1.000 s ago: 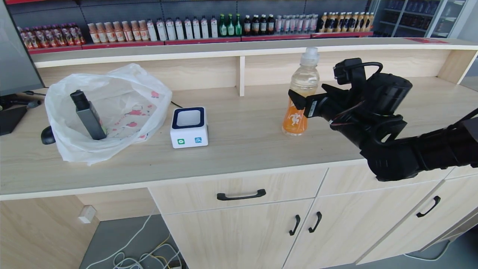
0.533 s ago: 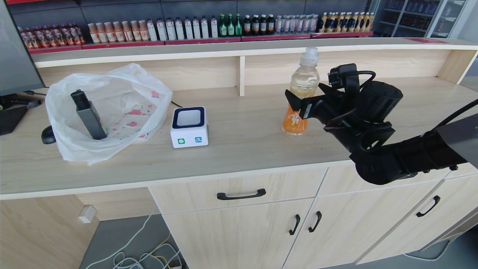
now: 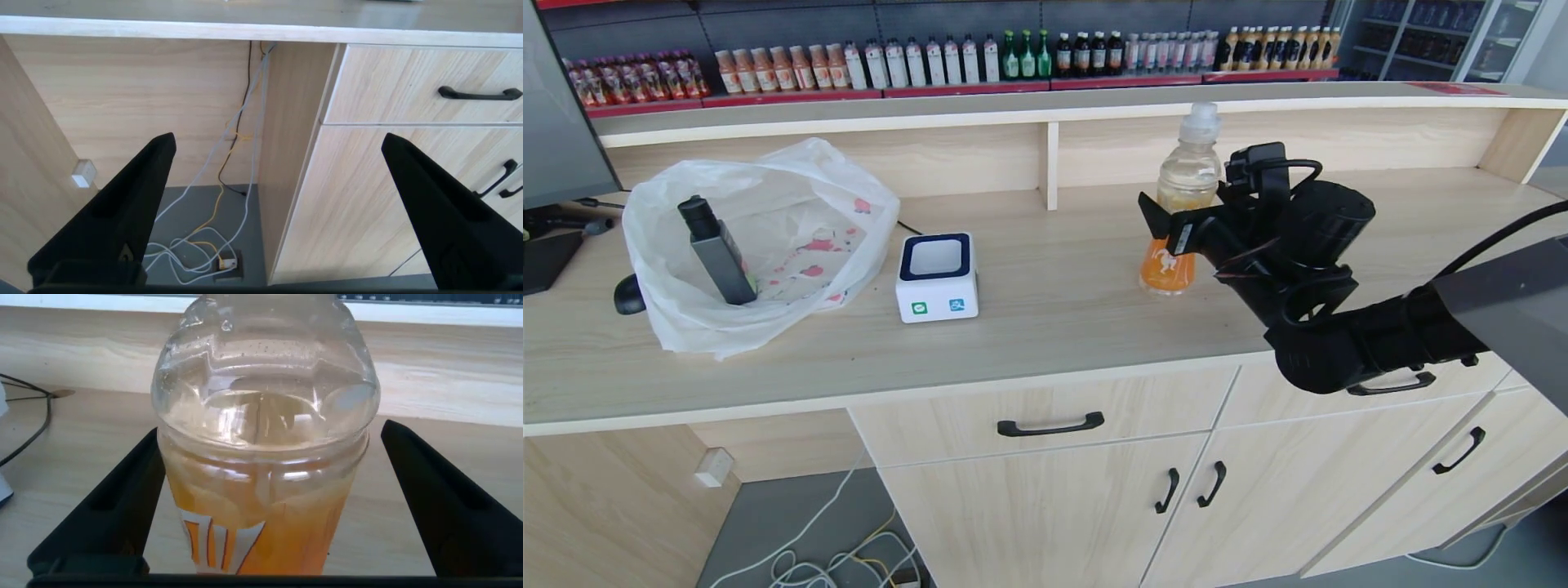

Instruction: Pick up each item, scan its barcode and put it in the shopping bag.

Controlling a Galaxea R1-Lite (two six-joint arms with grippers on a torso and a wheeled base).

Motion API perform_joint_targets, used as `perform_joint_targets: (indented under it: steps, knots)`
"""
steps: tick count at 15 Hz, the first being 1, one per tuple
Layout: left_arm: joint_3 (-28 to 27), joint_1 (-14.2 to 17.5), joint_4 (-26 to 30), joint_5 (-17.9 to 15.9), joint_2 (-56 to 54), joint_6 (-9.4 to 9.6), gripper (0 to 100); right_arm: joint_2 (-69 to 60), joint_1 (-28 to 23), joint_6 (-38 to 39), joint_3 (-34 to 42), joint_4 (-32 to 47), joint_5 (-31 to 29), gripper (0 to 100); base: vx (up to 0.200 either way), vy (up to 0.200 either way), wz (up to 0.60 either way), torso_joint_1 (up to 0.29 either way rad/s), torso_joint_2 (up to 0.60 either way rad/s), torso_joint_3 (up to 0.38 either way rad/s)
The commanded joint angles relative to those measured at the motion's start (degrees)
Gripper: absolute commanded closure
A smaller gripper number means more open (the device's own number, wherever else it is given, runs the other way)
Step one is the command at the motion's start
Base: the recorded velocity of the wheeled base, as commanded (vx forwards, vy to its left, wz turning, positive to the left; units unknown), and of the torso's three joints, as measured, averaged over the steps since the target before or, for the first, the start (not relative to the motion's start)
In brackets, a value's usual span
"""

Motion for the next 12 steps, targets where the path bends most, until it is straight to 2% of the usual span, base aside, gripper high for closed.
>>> perform_joint_targets:
  steps: [1, 6, 12]
  knots:
    - [0.0, -0.04, 0.0, 0.0, -0.02, -0.02, 0, 1.37, -0.07, -0.06, -1.34, 0.85, 0.0, 0, 0.0, 0.0, 0.0, 0.0, 0.0, 0.0]
    - [0.0, -0.04, 0.0, 0.0, -0.02, -0.02, 0, 2.42, -0.16, -0.06, -6.35, 3.84, 0.0, 0, 0.0, 0.0, 0.0, 0.0, 0.0, 0.0]
    - [0.0, 0.05, 0.0, 0.0, 0.06, -0.02, 0, 2.51, -0.16, -0.06, -7.41, 4.99, 0.0, 0, 0.0, 0.0, 0.0, 0.0, 0.0, 0.0]
